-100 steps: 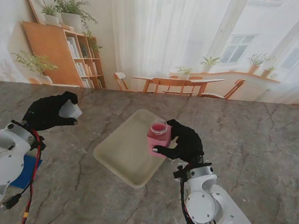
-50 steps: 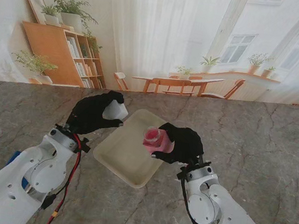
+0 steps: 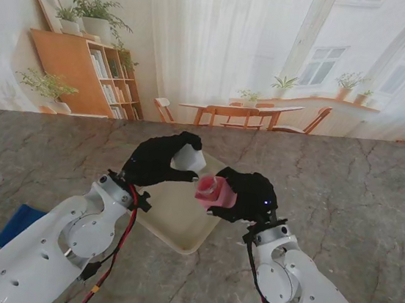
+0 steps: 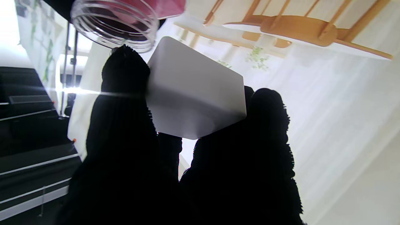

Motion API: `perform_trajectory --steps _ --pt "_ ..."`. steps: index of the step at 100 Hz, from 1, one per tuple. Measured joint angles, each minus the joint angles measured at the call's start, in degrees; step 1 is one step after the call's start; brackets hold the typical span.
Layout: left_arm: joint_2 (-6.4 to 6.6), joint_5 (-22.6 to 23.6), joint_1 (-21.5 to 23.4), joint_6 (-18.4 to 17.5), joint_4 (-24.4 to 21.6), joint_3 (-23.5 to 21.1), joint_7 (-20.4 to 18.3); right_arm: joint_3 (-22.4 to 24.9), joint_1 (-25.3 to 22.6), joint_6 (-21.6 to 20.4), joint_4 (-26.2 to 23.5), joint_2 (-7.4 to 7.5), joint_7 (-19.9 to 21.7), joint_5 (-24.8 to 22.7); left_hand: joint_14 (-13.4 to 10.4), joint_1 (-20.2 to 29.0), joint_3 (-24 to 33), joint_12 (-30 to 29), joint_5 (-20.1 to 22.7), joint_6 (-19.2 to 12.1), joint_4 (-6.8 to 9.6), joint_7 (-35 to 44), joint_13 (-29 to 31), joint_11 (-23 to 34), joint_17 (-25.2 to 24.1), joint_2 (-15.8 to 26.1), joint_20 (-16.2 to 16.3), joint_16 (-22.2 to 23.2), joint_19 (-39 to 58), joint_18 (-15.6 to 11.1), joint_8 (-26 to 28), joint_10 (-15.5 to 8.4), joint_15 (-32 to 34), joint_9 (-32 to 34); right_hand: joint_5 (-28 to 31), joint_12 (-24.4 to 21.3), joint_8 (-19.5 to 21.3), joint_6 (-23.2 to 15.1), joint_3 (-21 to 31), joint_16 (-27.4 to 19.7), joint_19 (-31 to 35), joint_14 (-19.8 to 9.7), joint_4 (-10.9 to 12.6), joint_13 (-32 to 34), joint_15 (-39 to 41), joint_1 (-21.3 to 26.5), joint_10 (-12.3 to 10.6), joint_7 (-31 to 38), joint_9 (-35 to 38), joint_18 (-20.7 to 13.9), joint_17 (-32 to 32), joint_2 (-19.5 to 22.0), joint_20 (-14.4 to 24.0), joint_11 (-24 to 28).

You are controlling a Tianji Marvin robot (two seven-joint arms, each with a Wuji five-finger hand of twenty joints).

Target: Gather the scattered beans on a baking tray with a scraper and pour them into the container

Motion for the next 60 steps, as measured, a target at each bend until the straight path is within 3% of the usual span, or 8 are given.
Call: perform_trajectory --steps 46,60 --pt "0.66 -0.90 -1.39 -11.13 0.85 -0.32 -7.93 -0.16 0.26 -0.12 0.36 0.09 0.28 0.02 0.04 -0.59 -0.02 0.01 2.13 0.00 -0.01 -2.52 1.38 -1.38 1.01 -0.02 0.67 0.36 0.48 0.25 -0.05 0.13 0.00 1.78 0.00 0.00 0.00 0.33 -0.16 0.00 0.02 0.21 0.00 -0.01 0.08 0.41 0.23 0.04 0.00 0.01 0.00 0.00 0.00 0.01" --pt "1.20 -0.79 -1.48 -11.64 0.85 -0.27 -8.80 -0.21 0.29 -0.17 0.41 0.09 -0.20 0.00 0.04 -0.85 -0.02 0.01 2.87 0.00 -0.01 -3.62 1.73 -1.80 1.32 -0.02 0.70 0.44 0.50 0.34 -0.11 0.16 -0.01 2.31 0.00 0.00 -0.01 0.33 -0.16 0.00 0.02 0.21 0.00 -0.01 0.09 0.41 0.23 0.04 0.00 0.01 0.00 0.00 0.00 0.01"
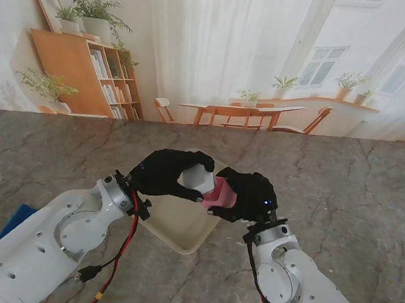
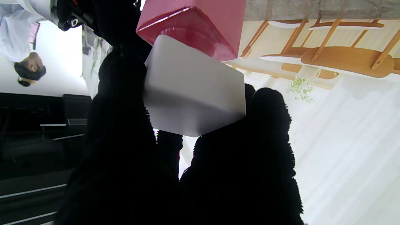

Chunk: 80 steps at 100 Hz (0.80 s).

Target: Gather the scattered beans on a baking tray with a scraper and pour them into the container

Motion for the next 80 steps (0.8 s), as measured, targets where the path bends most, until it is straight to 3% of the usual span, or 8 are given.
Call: perform_trajectory --steps 35,57,63,76,80 --pt "0.04 -1.78 -3.16 -0.72 2.56 2.87 -0.32 -0.26 0.02 -0.31 0.18 0.00 -1.17 -0.38 0.02 -0.48 0.00 0.00 3.69 -0.04 0.00 -5.85 0.61 -1.02 0.24 0.00 0.70 1.41 0.03 0.13 -3.65 0.02 -0.02 1.07 0.00 0.00 -0.01 0.63 -0.02 -0.02 0.01 0.14 0.00 0.00 0.61 0.41 0.30 0.02 0.00 0.01 0.00 0.29 0.00 0.15" --pt "0.06 -3.38 -4.03 -1.08 2.75 3.50 -2.53 -0.43 0.10 -0.41 0.30 0.08 -1.72 -0.82 0.34 -0.48 0.00 -0.03 6.50 -0.04 0.00 -11.12 0.62 -1.69 -0.40 0.00 2.09 3.79 0.03 0.67 -7.26 0.04 -0.03 1.26 0.00 0.00 -0.01 0.72 -0.02 -0.05 0.01 0.14 0.00 0.00 0.64 0.45 0.31 0.45 0.01 0.01 0.00 0.30 0.00 0.18" --pt "0.11 -3.38 -4.16 -1.08 2.70 3.64 -2.63 -0.45 0.08 -0.41 0.32 0.08 -1.86 -0.63 0.39 -0.47 0.00 -0.77 7.11 -0.07 0.00 -13.18 0.36 -2.27 -1.71 0.00 2.12 4.21 -0.20 1.00 -7.87 0.04 -0.04 1.27 0.00 0.00 -0.01 0.72 -0.02 -0.06 0.01 0.14 0.00 0.00 0.64 0.45 0.30 0.48 0.01 0.00 0.00 0.30 0.00 0.18" --pt "0.15 -2.58 -4.49 -2.31 2.92 3.86 -2.61 -0.29 -0.23 -0.35 0.06 -0.01 -2.19 0.12 0.41 1.13 0.07 -6.18 7.87 -0.20 0.02 -20.22 -1.71 -5.70 -9.27 0.19 2.92 4.21 -5.54 2.19 -8.48 -0.88 -5.13 0.28 -0.05 0.00 -0.02 0.78 -0.02 -0.14 0.01 0.14 0.00 0.00 0.64 0.48 0.31 0.57 0.01 0.02 0.00 0.30 0.00 0.19" --pt "0.17 -1.86 -4.65 -2.96 3.08 3.86 -2.55 -0.20 -0.44 -0.29 -0.09 -0.07 -2.21 0.50 0.40 2.43 0.07 -8.72 7.88 -0.75 0.03 -22.15 -2.62 -5.73 -12.28 0.25 2.95 1.42 -7.93 2.63 -8.58 -1.18 -7.35 -1.22 -0.05 0.00 -0.02 0.78 -0.02 -0.14 0.01 0.14 0.00 0.00 0.64 0.48 0.31 0.61 0.01 0.02 0.00 0.30 0.00 0.20"
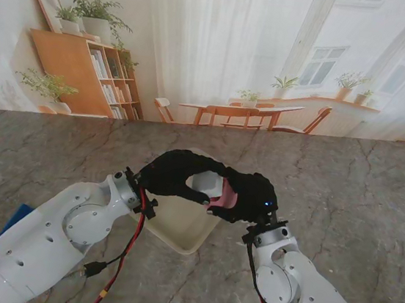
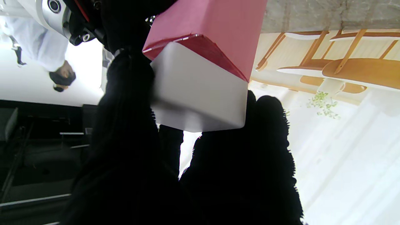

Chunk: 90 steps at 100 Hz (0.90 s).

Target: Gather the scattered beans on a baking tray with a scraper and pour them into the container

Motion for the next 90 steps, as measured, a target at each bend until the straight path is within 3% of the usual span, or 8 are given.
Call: perform_trajectory --steps 11,20,36,43,55,68,80,90 --pt "0.14 3.03 -0.48 -1.67 0.37 0.09 0.62 0.21 -0.47 0.25 -0.24 -0.19 -0.04 0.87 -2.10 0.98 0.00 -8.02 -0.12 -2.11 0.02 -3.02 -2.10 0.11 -7.00 3.03 -0.06 -10.92 -6.91 0.56 -2.51 -1.36 -3.61 -4.01 0.00 0.00 0.00 0.04 0.00 -0.01 0.00 0.00 0.00 0.00 0.05 0.06 0.00 0.02 0.00 0.00 0.00 0.00 0.00 0.01" --pt "0.34 5.61 -0.74 -2.55 0.50 0.20 1.76 0.27 -0.60 0.32 -0.27 -0.31 -0.24 1.22 -4.79 1.97 0.05 -21.68 -0.89 -3.78 0.02 -5.77 -5.11 -0.08 -12.55 5.84 -2.29 -19.37 -13.92 3.14 -6.04 -3.36 -8.53 -7.31 0.00 0.00 0.00 0.30 0.00 -0.01 0.00 0.00 0.00 0.00 0.05 0.32 0.00 0.03 0.00 0.00 0.00 0.00 0.00 0.01" --pt "0.80 9.53 -0.90 -4.37 0.30 -0.10 2.63 0.30 -0.63 0.32 -0.25 -0.43 -0.38 1.54 -6.38 5.22 2.29 -29.40 -3.78 -5.00 0.07 -13.91 -13.14 -2.82 -18.88 6.53 -7.94 -28.31 -22.12 3.97 -11.42 -8.44 -13.82 -12.55 0.00 -0.05 0.00 0.33 -0.01 -0.02 0.00 0.00 0.00 0.00 0.07 0.54 0.00 0.05 0.00 0.01 0.00 0.00 0.00 0.01" --pt "1.16 10.75 -0.75 -4.53 -0.52 -0.68 1.48 0.38 -0.67 0.31 -0.28 -0.49 -0.38 1.53 -6.34 5.22 4.06 -31.57 -5.99 -3.86 0.12 -16.69 -17.16 -3.11 -21.39 7.23 -10.22 -30.79 -24.65 3.99 -13.56 -10.42 -14.67 -14.94 -0.01 -0.05 0.00 0.33 -0.45 -0.02 0.00 0.00 0.00 0.00 0.24 0.54 0.00 0.05 0.00 0.03 0.00 0.00 0.00 0.01" --pt "1.80 11.28 -0.48 -5.13 -2.30 -1.51 -1.24 0.43 -0.71 0.26 -0.51 -0.52 -0.37 1.48 -5.98 5.21 6.30 -34.30 -9.77 -2.20 0.24 -19.68 -22.71 -3.47 -25.46 9.65 -13.46 -32.95 -28.10 4.00 -15.66 -11.22 -15.63 -19.77 -0.01 -0.05 0.00 0.33 -0.46 -0.02 0.00 0.00 0.00 0.00 0.51 0.55 0.00 0.06 0.00 0.03 0.00 0.00 0.00 0.01" --pt "2.17 13.27 -0.31 -4.86 -3.40 -1.76 -1.06 0.46 -0.71 0.19 -0.55 -0.54 -0.31 1.46 -5.75 4.89 6.68 -34.95 -11.34 -0.75 0.25 -20.97 -23.33 -3.63 -26.18 10.22 -14.74 -33.62 -28.52 4.00 -16.49 -11.21 -15.94 -21.84 -0.01 -0.05 0.00 0.33 -0.47 -0.02 0.00 0.00 0.00 0.00 0.65 0.56 0.00 0.06 0.00 0.03 0.00 0.00 0.00 0.10" --pt "2.19 11.17 -0.36 -4.61 -3.36 -1.76 -1.80 0.46 -0.69 0.10 -0.55 -0.54 -0.29 1.40 -4.44 2.23 6.78 -35.81 -14.40 0.29 0.35 -21.69 -27.11 -3.89 -28.31 10.32 -16.35 -34.39 -29.90 4.00 -17.88 -9.96 -15.74 -24.76 -0.01 -0.05 0.00 0.33 -0.47 -0.02 0.00 0.00 0.00 0.00 0.66 0.57 0.00 0.06 0.00 0.03 0.00 0.00 0.00 0.19" --pt "2.18 5.85 0.16 -4.73 -4.66 -3.45 -9.18 0.46 -0.69 0.01 -0.54 -0.54 -0.12 1.35 -2.48 -3.34 6.16 -35.87 -17.06 1.99 0.43 -22.16 -30.20 -3.98 -30.32 12.86 -17.73 -35.02 -32.30 4.01 -18.54 -7.38 -16.00 -27.34 -0.01 -0.05 0.00 0.33 -0.48 -0.02 0.00 0.00 0.00 0.00 0.67 0.57 0.00 0.06 0.00 0.03 0.00 0.00 0.00 0.24"
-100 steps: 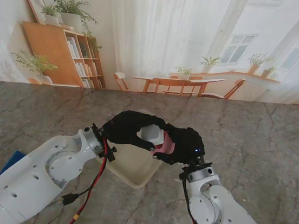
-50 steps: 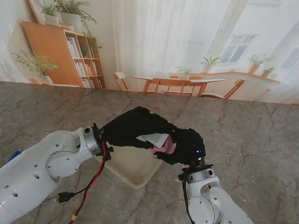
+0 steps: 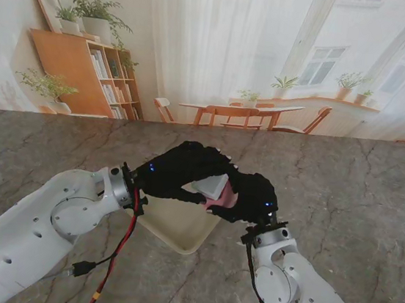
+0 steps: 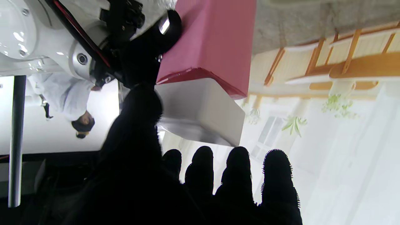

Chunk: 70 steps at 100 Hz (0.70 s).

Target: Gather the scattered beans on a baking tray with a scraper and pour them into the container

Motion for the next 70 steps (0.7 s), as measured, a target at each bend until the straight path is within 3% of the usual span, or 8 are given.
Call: perform_trajectory --steps 7,18,28,32,37,47,59,70 --pt "0.42 -1.85 1.06 -0.04 -2.91 -1.99 -6.52 0.02 0.00 0.00 0.00 0.00 0.18 0.00 0.62 -3.72 -1.22 -0.02 0.01 0.74 0.01 0.27 -1.21 0.00 -0.75 0.46 -0.69 -0.15 -1.19 0.01 -0.08 0.73 -0.06 -1.15 0.00 0.00 0.00 0.00 -0.01 0.00 0.00 0.00 0.00 0.00 0.00 0.00 0.00 0.00 0.00 0.00 0.00 0.00 0.00 0.10" --pt "1.32 -3.44 1.69 -0.09 -4.59 -2.29 -7.08 0.12 -0.01 0.09 0.00 0.00 0.29 0.00 1.85 -9.66 -1.27 -0.45 -1.80 1.79 0.01 -0.40 -3.47 -0.08 -1.47 0.68 -1.41 -0.67 -3.76 0.15 -1.44 1.79 -0.19 -2.36 0.00 0.00 0.00 0.00 0.00 0.00 0.00 0.00 0.00 0.00 0.00 0.00 0.00 0.00 0.00 0.00 0.00 0.00 0.00 0.12" --pt "1.61 -3.90 2.63 1.73 -5.77 -3.17 -7.53 0.15 -0.01 0.22 0.00 0.01 0.29 0.00 3.83 -17.75 -1.62 -0.46 -3.39 3.81 0.02 -1.14 -4.30 -0.01 -1.60 8.70 -1.46 -0.42 -4.33 1.91 -2.26 2.84 0.26 -3.67 0.00 0.00 0.00 0.00 -0.01 0.00 0.00 0.00 0.00 0.00 0.01 0.00 0.00 0.00 0.00 0.00 0.00 0.00 0.00 0.13" --pt "1.56 -4.22 2.96 5.71 -5.96 -2.77 -5.91 0.15 -0.01 0.36 0.00 0.01 0.29 -0.05 4.50 -18.08 -1.62 0.00 -3.35 3.86 0.02 -1.02 -3.44 0.63 -1.60 8.65 1.39 1.40 -3.43 2.73 -2.26 3.07 1.02 -2.20 0.00 0.00 0.00 0.00 -0.01 0.00 0.00 0.00 0.00 0.00 0.01 0.00 0.00 0.00 0.00 0.00 0.00 0.00 0.00 0.13" --pt "1.11 -4.79 2.58 12.98 -4.44 -0.02 1.56 0.12 -0.02 0.67 -0.01 0.01 0.29 -0.20 6.16 -18.01 -1.08 2.06 -3.18 5.18 0.02 -0.32 -0.79 1.55 -0.92 12.23 7.54 4.54 -0.79 4.72 -2.10 4.82 2.75 0.84 0.00 0.00 0.00 0.00 -0.01 0.00 0.00 0.00 0.00 0.00 0.01 0.01 0.00 0.00 0.00 0.00 0.00 0.00 0.00 0.14" --pt "-1.74 -5.55 3.22 26.66 -2.21 3.17 13.92 0.00 0.00 1.51 -0.06 0.05 0.31 -0.59 9.22 -18.05 -1.43 6.17 0.31 7.78 0.02 1.24 5.20 2.95 2.18 15.70 18.96 12.05 7.90 7.21 -0.09 7.29 6.51 6.25 0.00 0.00 0.00 0.00 -0.01 0.00 0.01 0.00 0.00 0.00 0.08 0.01 0.00 0.00 0.00 0.02 0.00 0.00 0.00 0.17" --pt "-2.79 0.09 8.70 39.08 -9.78 1.75 9.56 -0.12 -0.01 2.59 -0.27 0.09 0.67 -1.01 12.51 -18.81 -1.62 11.34 3.77 9.29 0.08 2.92 8.87 5.11 4.84 15.92 26.80 20.95 17.24 8.32 1.72 9.92 11.91 10.39 0.00 0.00 0.00 0.00 -0.01 0.00 0.08 0.04 0.00 0.00 0.47 0.01 0.00 0.01 0.00 0.55 -0.02 0.00 0.00 0.23" --pt "-2.54 -3.18 9.05 39.95 -11.05 4.80 9.20 -0.12 -0.14 3.15 -0.57 0.12 1.04 -1.23 13.66 -20.83 -1.98 15.00 7.32 9.28 0.08 4.21 10.22 6.06 6.42 15.94 31.10 28.00 23.77 8.41 3.01 10.63 15.90 12.89 0.00 0.00 0.00 0.00 -0.03 0.00 0.17 0.14 0.00 0.00 0.69 0.01 0.00 0.01 0.00 0.63 -0.04 0.00 0.00 0.25"
